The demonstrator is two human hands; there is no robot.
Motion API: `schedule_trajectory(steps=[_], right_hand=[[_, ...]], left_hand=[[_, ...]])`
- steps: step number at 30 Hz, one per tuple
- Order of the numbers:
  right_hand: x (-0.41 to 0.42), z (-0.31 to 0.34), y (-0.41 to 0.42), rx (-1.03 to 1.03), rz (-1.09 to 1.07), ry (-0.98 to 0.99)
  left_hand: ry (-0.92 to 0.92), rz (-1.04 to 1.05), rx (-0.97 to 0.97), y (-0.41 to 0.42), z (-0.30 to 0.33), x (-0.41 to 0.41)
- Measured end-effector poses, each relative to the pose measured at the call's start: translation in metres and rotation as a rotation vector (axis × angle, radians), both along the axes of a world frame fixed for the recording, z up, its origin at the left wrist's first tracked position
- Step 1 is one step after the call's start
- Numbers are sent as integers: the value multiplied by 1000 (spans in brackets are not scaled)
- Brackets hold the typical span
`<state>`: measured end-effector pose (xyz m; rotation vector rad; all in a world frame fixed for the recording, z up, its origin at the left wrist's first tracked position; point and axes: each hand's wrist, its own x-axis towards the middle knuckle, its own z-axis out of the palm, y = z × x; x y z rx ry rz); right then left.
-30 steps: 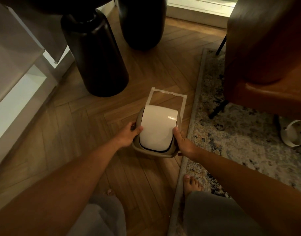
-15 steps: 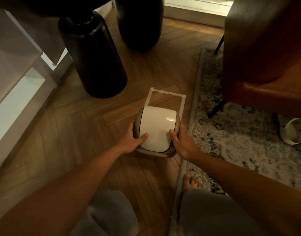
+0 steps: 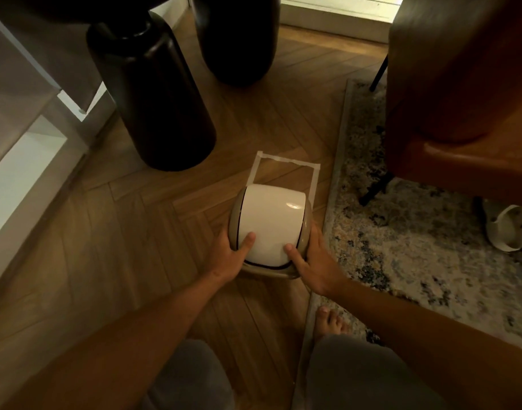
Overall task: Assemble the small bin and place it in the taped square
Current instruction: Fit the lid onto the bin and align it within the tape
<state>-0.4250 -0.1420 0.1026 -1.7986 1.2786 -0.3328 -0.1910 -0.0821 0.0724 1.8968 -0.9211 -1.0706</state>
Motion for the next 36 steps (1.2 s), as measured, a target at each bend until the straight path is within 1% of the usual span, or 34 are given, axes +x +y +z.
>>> schedule_trajectory(steps=[2,5,11,18,24,27,36], right_hand=[[1,-6,0,17,-11,-52],[5,-15,0,-14,-40,-131],[9,-35,1,-26,-89,-215],[7,-39,-19,-66,-38,-247],[7,-44,-47,-98,-50,-288],[8,-47,-62,-155,-62,-299],[14,-58,-102,-174,-112,-354]], left_hand=[[-23,11,-23,-3,-4,0],[-47,39,-46,-6,-7,-1],[-73,70,-117,-10,-14,0],[-82,101,-143,-22,-24,2],[-148,148,-189,-49,-30,-3],[-119,170,-223,-66,-29,-5],[-191,125,-252,-112,-31,5]])
